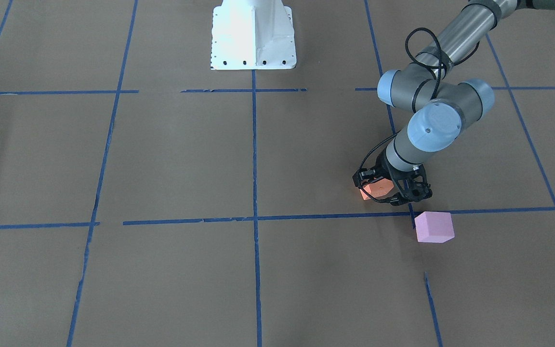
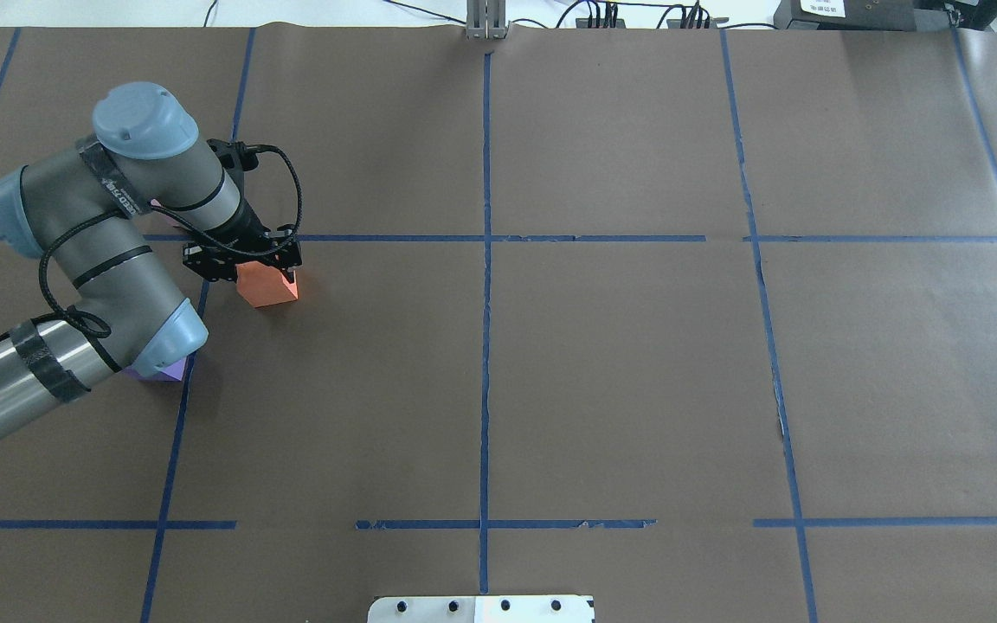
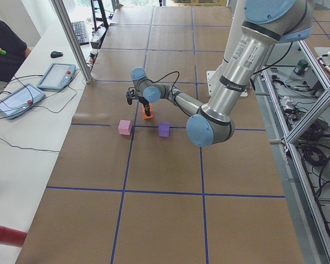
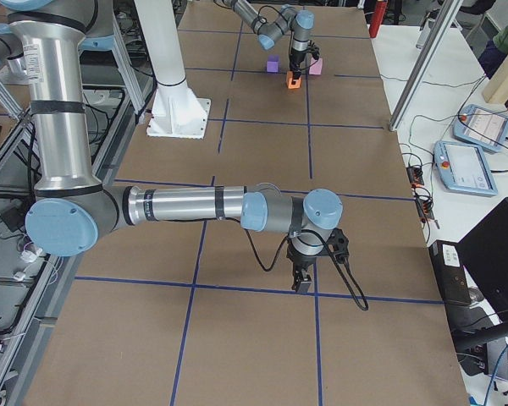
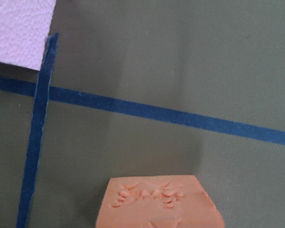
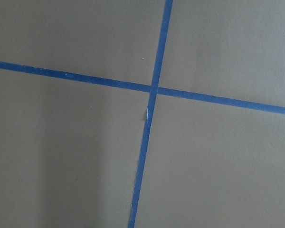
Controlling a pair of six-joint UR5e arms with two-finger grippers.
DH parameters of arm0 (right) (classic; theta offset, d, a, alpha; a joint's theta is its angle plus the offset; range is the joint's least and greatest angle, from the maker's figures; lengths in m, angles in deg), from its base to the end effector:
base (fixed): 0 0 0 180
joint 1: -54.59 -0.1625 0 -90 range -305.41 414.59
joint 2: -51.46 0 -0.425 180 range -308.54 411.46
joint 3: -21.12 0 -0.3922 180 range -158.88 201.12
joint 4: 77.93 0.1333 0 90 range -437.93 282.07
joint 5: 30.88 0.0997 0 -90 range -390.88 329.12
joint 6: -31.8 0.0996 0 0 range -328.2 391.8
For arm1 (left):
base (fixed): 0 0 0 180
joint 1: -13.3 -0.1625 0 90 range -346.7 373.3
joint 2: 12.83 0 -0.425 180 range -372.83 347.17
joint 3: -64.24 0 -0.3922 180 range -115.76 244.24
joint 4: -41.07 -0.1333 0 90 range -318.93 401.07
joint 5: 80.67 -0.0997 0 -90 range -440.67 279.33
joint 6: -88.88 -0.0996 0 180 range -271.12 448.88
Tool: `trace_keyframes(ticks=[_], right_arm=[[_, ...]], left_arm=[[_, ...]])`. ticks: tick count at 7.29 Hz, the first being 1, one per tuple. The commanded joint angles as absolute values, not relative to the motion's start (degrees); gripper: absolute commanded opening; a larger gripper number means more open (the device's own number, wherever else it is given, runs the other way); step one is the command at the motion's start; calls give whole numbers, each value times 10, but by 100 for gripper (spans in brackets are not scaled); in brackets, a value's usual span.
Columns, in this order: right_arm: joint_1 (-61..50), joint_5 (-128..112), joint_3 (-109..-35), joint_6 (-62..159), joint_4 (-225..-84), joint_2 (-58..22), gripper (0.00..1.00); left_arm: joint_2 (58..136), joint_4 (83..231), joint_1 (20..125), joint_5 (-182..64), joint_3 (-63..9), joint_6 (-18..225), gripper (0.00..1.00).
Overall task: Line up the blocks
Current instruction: 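Close the left gripper on the orange cube and lift it, then carry the orange cube toward the pink cube with the left gripper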
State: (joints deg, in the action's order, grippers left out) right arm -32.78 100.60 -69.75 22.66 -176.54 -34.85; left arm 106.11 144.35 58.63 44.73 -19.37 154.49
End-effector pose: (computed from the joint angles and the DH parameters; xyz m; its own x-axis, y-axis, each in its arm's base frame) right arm 0.0437 -0.5150 0.6369 0.7337 -0.1461 0.6635 0.1644 0.9858 0.0352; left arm 0.4357 -0.5483 0.3915 0.6601 -0.1889 -0.7271 0.0755 0.9796 -0.1860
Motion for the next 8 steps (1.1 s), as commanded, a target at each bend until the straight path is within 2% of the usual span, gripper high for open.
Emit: trace_keyframes(ticks=[1, 4, 8], right_arm=[[-328, 1006, -698, 227, -1765, -348, 100], [-328, 1006, -698, 227, -1765, -348, 100], [-328, 1006, -698, 227, -1765, -348, 100]], left_arm=[[1053, 1436, 593, 446, -226, 1544, 41], [1018, 1354, 655, 445, -317, 1408, 42], [946, 1356, 672, 446, -344, 1306, 43]])
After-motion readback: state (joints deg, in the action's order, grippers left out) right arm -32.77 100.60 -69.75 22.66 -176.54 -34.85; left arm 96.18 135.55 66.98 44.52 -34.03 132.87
